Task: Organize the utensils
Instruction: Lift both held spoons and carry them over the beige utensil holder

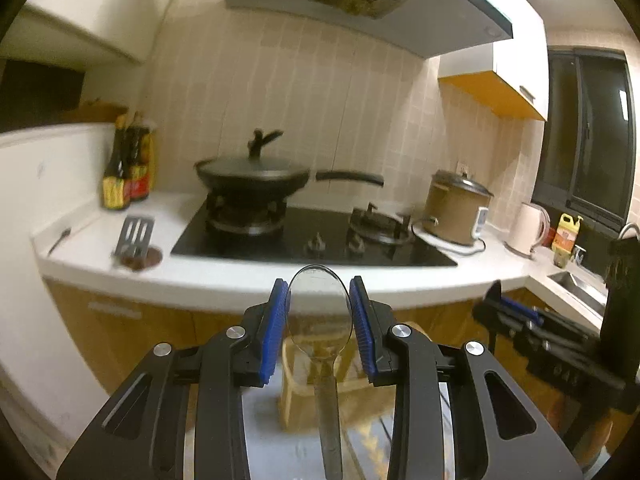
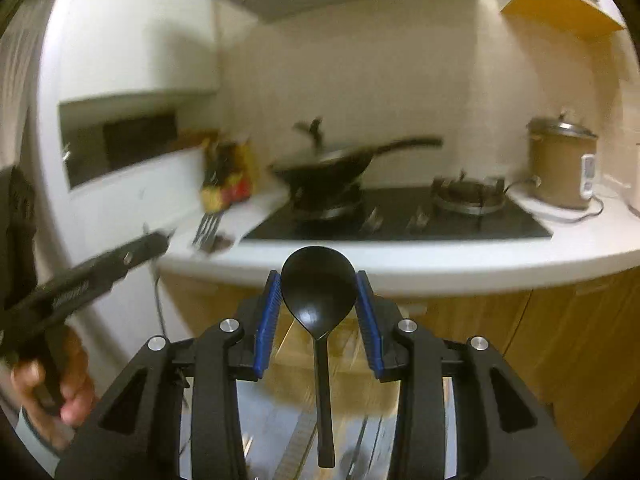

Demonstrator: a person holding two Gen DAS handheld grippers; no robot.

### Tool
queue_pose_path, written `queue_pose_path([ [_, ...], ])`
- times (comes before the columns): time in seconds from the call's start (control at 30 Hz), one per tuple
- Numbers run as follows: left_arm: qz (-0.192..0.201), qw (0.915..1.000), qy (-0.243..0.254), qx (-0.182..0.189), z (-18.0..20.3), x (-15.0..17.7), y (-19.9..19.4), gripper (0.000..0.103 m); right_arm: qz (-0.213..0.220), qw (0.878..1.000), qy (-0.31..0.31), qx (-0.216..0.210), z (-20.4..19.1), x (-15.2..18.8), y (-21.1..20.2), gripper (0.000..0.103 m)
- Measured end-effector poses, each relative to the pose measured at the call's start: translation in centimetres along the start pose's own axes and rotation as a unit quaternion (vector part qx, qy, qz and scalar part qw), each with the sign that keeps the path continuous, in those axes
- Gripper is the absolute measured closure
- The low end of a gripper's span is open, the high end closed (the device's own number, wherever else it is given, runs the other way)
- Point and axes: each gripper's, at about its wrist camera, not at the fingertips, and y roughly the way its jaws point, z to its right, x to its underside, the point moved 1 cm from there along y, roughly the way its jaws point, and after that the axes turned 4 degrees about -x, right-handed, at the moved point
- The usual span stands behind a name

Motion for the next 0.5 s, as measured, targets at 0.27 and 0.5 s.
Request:
queue_pose_path([
  [0.27, 0.029, 0.9994, 0.017, 0.001, 0.8, -1.4, 6.1, 0.073, 0.045, 0.998, 0.006, 0.032, 3.2, -2.0, 5.1, 0.069],
  [0.5, 0.037, 0.9992, 0.011, -0.013, 0.0, -0.1, 10.2, 0.073, 0.046, 0.998, -0.009, 0.036, 4.2, 0.1, 8.6, 0.069],
])
